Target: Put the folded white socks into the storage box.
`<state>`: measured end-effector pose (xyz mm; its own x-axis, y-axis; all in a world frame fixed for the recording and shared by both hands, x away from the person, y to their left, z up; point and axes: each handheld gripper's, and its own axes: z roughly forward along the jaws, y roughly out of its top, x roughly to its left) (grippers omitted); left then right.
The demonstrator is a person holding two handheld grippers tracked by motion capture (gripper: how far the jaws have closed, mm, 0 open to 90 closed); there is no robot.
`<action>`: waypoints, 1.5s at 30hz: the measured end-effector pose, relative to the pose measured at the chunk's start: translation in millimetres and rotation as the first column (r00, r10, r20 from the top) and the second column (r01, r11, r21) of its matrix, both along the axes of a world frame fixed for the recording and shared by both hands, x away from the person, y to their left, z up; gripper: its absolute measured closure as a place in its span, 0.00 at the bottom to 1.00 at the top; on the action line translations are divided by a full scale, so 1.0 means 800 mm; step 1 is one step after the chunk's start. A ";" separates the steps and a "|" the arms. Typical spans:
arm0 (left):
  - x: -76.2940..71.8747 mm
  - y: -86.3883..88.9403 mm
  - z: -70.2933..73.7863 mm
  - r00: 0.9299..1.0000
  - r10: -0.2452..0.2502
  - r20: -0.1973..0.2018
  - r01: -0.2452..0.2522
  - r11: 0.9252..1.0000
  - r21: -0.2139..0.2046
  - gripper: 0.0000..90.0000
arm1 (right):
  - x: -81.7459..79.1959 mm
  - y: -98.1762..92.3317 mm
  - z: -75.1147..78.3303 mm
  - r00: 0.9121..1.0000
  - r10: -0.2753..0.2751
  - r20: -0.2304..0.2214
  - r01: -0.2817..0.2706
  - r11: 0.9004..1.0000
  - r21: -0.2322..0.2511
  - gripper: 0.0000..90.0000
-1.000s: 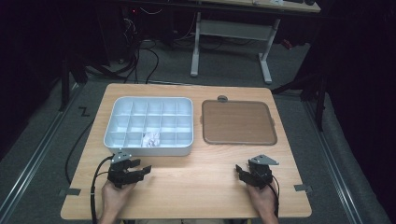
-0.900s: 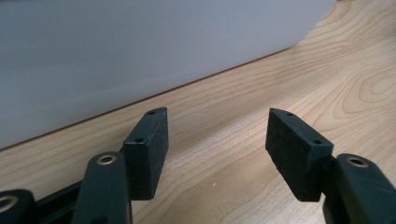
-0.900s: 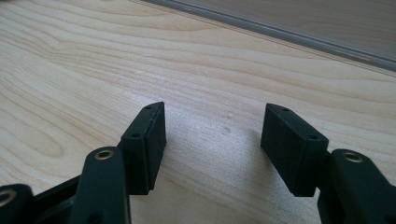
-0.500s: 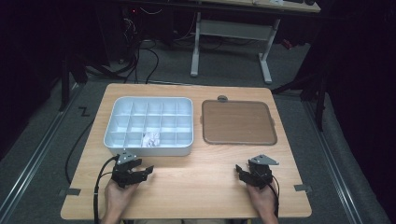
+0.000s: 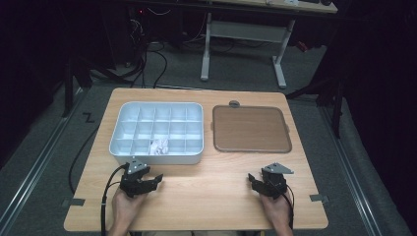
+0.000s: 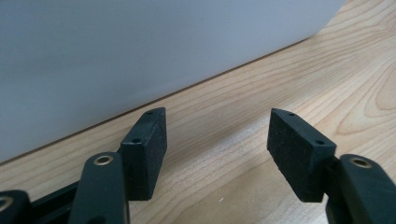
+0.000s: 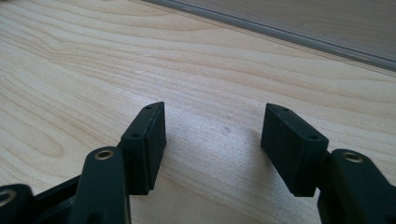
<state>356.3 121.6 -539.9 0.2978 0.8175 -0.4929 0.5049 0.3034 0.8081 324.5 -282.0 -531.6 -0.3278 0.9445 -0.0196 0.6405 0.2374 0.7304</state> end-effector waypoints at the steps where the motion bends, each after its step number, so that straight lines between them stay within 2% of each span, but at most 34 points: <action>1: 0.000 -0.001 -0.001 1.000 -0.002 0.001 0.002 1.000 0.012 0.42 | 0.000 0.000 0.000 1.000 0.000 0.000 0.000 1.000 0.000 0.45; 4: 0.001 -0.003 -0.004 1.000 0.000 0.006 -0.001 1.000 0.027 0.42 | 0.000 0.000 0.000 1.000 0.000 0.000 0.000 1.000 0.000 0.45; 9: 0.002 -0.005 -0.005 1.000 0.002 0.011 -0.002 1.000 0.029 0.42 | 0.000 0.000 0.000 1.000 0.000 0.000 0.000 1.000 0.000 0.45; 18: -0.001 -0.012 -0.010 0.999 -0.009 0.048 0.004 0.996 0.094 0.39 | 0.000 0.000 0.000 1.000 0.000 0.000 0.000 1.000 -0.001 0.45; 45: -0.001 -0.013 -0.010 0.999 -0.011 0.045 0.006 0.995 0.097 0.35 | 0.000 0.000 0.000 1.000 0.005 -0.002 -0.005 1.000 -0.002 0.44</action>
<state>355.4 110.9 -548.0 0.3252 0.8579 -0.3978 0.4694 0.2187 0.8555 324.4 -281.9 -531.7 -0.3325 0.9429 -0.0205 0.6406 0.2418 0.7289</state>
